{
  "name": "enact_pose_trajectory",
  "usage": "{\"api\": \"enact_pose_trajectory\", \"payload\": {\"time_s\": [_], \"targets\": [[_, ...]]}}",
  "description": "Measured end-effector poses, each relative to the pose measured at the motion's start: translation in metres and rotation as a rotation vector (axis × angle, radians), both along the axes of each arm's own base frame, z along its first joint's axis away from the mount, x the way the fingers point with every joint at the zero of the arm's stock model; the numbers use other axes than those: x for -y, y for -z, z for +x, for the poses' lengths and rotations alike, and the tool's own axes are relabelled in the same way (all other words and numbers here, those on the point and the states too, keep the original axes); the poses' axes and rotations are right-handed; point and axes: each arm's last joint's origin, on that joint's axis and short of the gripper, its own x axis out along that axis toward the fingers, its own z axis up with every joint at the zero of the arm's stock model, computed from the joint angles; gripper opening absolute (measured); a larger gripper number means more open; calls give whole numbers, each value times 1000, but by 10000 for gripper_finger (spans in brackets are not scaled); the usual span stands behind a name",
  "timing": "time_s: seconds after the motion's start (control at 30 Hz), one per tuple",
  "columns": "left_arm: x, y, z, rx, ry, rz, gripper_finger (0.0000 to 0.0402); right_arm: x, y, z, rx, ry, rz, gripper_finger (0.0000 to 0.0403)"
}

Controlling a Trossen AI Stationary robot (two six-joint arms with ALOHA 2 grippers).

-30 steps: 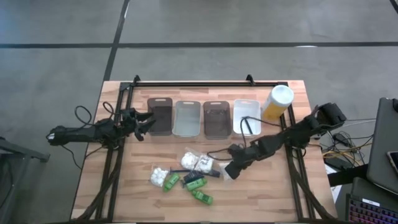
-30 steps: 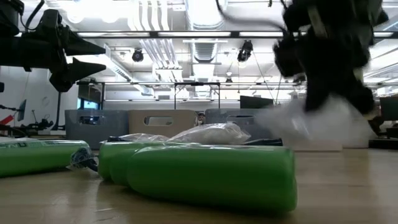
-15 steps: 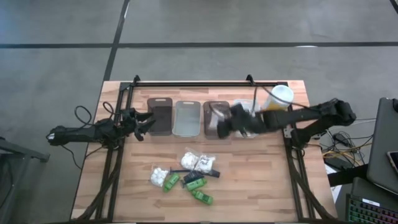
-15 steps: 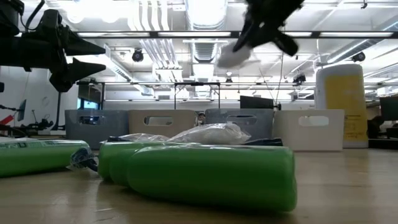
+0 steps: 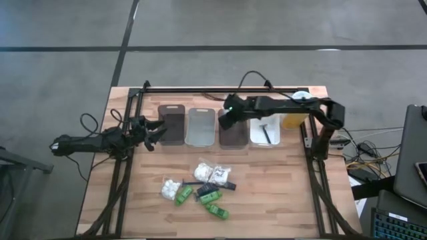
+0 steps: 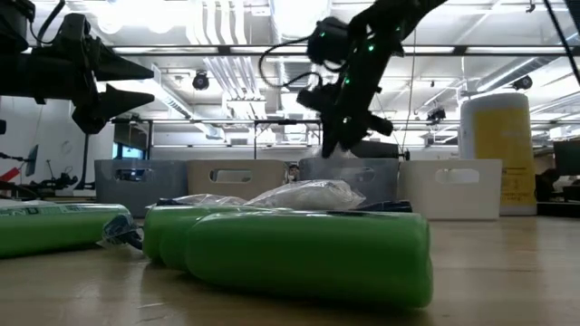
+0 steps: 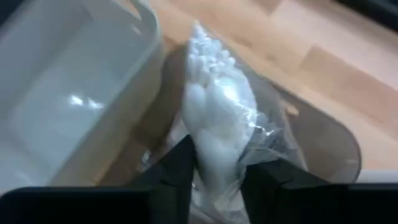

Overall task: Pick & Place Travel size toiletries
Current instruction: Put the white cotton pack into the right black bin

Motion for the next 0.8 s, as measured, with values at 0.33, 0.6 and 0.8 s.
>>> {"api": "enact_pose_trajectory", "payload": {"time_s": [0.33, 0.6, 0.8], "targets": [[0, 0, 0, 0, 0, 0, 255, -17, -28, 3, -219, -91, -167, 257], [0, 0, 0, 0, 0, 0, 255, -82, -62, 5, -86, -567, 101, 317], [0, 0, 0, 0, 0, 0, 255, -119, -27, 7, -47, -441, 594, 315]]}}
